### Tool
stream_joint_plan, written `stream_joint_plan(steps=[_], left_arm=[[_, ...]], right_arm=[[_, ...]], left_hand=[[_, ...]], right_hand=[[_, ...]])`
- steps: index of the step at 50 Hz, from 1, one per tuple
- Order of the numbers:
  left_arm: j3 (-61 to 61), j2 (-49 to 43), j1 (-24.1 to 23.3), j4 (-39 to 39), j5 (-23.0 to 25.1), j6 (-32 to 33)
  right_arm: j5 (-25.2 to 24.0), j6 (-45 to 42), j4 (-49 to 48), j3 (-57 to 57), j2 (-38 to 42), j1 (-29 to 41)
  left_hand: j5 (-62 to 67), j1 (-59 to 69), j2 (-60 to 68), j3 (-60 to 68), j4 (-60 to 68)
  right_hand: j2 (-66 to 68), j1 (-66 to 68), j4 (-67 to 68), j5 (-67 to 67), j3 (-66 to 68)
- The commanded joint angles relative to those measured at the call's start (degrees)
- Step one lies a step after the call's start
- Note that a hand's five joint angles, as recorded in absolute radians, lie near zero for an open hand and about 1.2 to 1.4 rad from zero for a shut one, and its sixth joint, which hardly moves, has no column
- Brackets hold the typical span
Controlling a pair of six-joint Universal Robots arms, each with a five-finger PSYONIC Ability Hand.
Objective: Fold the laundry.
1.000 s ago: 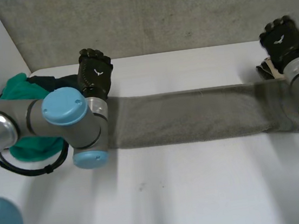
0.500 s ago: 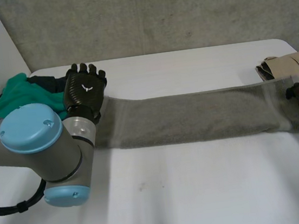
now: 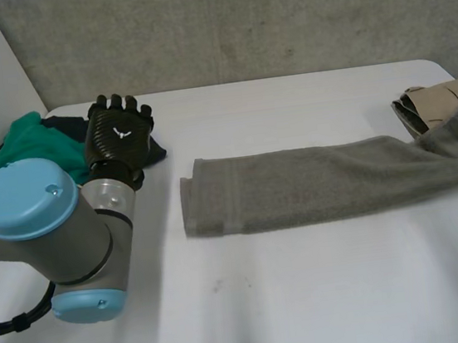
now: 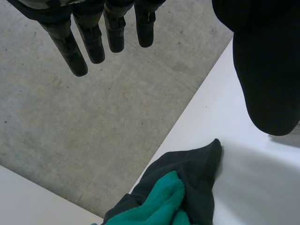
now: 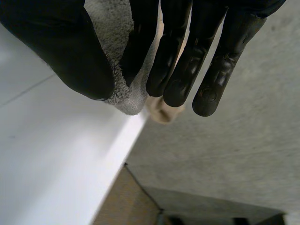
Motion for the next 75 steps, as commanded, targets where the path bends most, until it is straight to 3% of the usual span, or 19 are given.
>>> stream_joint_plan(steps=[1,6,10,13,18,21,22,25,28,32,33,37,40,41,46,52,75], left_arm=[[-3.15,3.08,0.94,0.04,0.07,-0.05],[-4.29,5.01,2.43,-0.05,-0.01,-0.49],[-4.65,6.68,2.96,-0.05,-0.1,-2.59],[-5.17,7.13,3.31,-0.05,-0.01,-3.91],[-5.7,7.04,3.49,-0.13,-0.01,-4.53],[-5.79,6.87,3.49,-0.13,-0.01,-4.62],[-5.79,6.86,3.49,-0.13,-0.01,-4.62],[-5.7,6.52,3.58,-0.05,0.16,-4.53],[-5.26,6.34,3.49,-0.05,0.16,-4.53],[-4.38,6.34,2.88,0.04,0.16,-4.45],[-4.12,6.34,2.79,0.13,0.16,-4.45],[-3.68,6.25,2.0,0.3,0.16,-4.53],[-3.59,6.25,1.12,0.57,0.16,-4.45],[-3.5,6.08,0.77,0.66,0.25,-4.45],[-2.54,4.32,0.5,0.66,0.08,-4.45],[-2.54,3.26,0.33,0.57,0.07,-4.45],[-2.71,1.24,0.94,0.48,0.25,-4.45]], right_arm=[[-1.36,0.72,-5.73,-0.48,-4.44,13.38],[-8.02,0.64,-11.97,-0.74,-5.77,27.59],[-17.07,0.38,-16.71,-2.58,-0.52,39.38],[-20.86,0.2,-18.57,-5.47,5.36,45.71],[-22.2,0.2,-18.49,-11.02,14.08,50.83],[-22.19,0.2,-18.4,-13.22,17.07,51.71],[-22.11,0.29,-18.4,-13.31,17.0,51.89],[-21.15,1.42,-18.4,-12.44,14.29,52.16],[-18.17,2.66,-18.4,-10.77,11.47,51.72],[-7.11,10.2,-18.31,-8.13,7.07,50.4],[-1.51,15.7,-18.31,-7.61,4.89,48.66],[7.05,32.48,-14.12,-8.56,-0.83,40.42],[4.8,41.04,-7.43,-11.46,-0.59,35.56],[1.31,46.2,-2.71,-14.43,1.33,33.11],[-7.77,55.21,8.48,-24.81,10.56,29.84],[-8.04,56.98,14.2,-34.04,19.44,29.13],[-9.45,57.42,18.16,-47.05,31.22,35.28]], left_hand=[[-2.63,-0.84,-1.61,-1.95,-1.54],[-2.63,-0.84,-1.61,-1.95,-1.54],[-2.63,-0.84,-1.61,-1.95,-1.54],[-2.63,-0.84,-1.61,-1.95,-1.54],[-2.63,-0.84,-1.61,-1.95,-1.54],[-2.63,-0.84,-1.61,-1.95,-1.54],[-2.63,-0.84,-1.61,-1.95,-1.54],[-2.63,-0.84,-1.61,-1.95,-1.54],[-2.47,-0.67,-1.45,-1.79,-1.37],[-2.46,-0.67,-1.45,-1.78,-1.37],[-2.46,-0.67,-1.45,-1.78,-1.37],[-2.46,-0.67,-1.45,-1.78,-1.37],[-2.46,-0.67,-1.45,-1.78,-1.37],[-2.46,-0.67,-1.45,-1.78,-1.37],[-2.46,-0.67,-1.45,-1.78,-1.37],[-2.46,-0.67,-1.45,-1.78,-1.37],[-2.3,-0.5,-1.28,-1.62,-1.2]], right_hand=[[12.53,23.73,11.93,14.33,12.3],[12.53,23.73,11.93,14.33,12.3],[12.53,23.73,11.93,14.33,12.3],[12.53,23.73,11.93,14.33,12.3],[12.53,23.73,11.93,14.33,12.3],[12.53,23.73,11.93,14.33,12.3],[1.43,12.64,0.83,3.23,1.21],[-55.14,-43.94,-55.74,-53.35,-55.37],[-57.47,-46.27,-58.07,-55.67,-57.7],[-57.47,-46.27,-58.07,-55.67,-57.7],[-57.47,-46.27,-58.07,-55.67,-57.7],[-54.39,-43.19,-55.0,-52.6,-54.62],[-46.97,-35.77,-47.58,-45.18,-47.2],[-43.29,-32.09,-43.9,-41.5,-43.52],[-39.72,-28.52,-40.33,-37.93,-39.95],[-39.72,-28.52,-40.33,-37.93,-39.95],[-35.52,-24.32,-36.12,-33.73,-35.75]])
